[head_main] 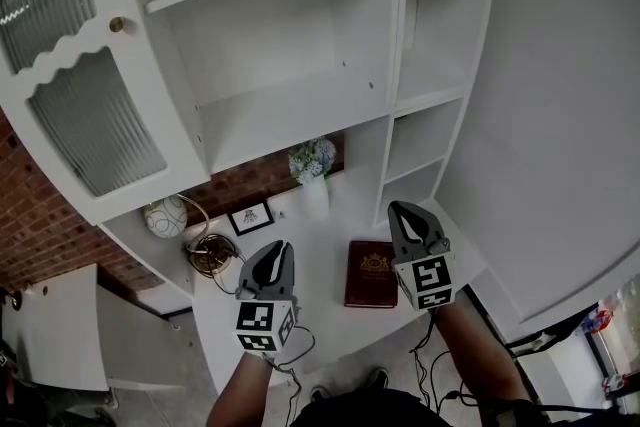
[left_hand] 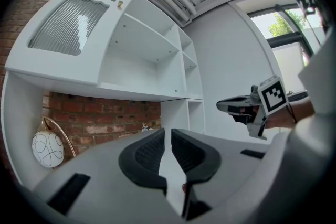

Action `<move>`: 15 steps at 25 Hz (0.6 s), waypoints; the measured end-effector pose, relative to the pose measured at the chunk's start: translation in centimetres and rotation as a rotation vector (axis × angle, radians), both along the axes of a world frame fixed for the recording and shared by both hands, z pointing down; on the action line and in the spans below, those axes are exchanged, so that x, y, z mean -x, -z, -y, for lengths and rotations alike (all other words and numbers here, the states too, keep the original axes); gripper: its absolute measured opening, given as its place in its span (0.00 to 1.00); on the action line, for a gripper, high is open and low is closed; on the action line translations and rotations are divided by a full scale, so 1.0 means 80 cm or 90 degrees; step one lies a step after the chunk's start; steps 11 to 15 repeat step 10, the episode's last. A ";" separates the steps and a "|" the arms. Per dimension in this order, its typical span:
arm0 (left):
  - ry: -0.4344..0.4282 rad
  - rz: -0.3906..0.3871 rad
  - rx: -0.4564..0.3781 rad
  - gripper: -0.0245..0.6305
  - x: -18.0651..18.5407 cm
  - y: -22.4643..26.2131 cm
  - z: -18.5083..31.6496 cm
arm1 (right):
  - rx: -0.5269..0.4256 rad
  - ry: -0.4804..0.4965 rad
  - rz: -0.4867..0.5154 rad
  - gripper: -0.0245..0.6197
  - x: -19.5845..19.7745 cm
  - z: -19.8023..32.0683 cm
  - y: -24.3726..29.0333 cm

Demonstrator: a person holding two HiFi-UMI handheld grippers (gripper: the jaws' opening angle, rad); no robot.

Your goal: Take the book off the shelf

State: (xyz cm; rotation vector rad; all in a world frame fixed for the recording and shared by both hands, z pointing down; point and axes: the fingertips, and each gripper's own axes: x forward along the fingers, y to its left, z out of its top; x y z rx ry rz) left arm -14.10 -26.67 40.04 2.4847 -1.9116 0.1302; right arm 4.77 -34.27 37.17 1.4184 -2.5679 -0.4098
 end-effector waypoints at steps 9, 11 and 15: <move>-0.009 0.000 -0.001 0.10 0.009 -0.001 -0.005 | -0.004 -0.003 -0.011 0.04 0.009 -0.011 0.005; -0.008 -0.001 -0.003 0.10 0.012 0.001 -0.006 | -0.006 -0.004 -0.011 0.04 0.011 -0.012 0.006; -0.008 -0.001 -0.003 0.10 0.012 0.001 -0.006 | -0.006 -0.004 -0.011 0.04 0.011 -0.012 0.006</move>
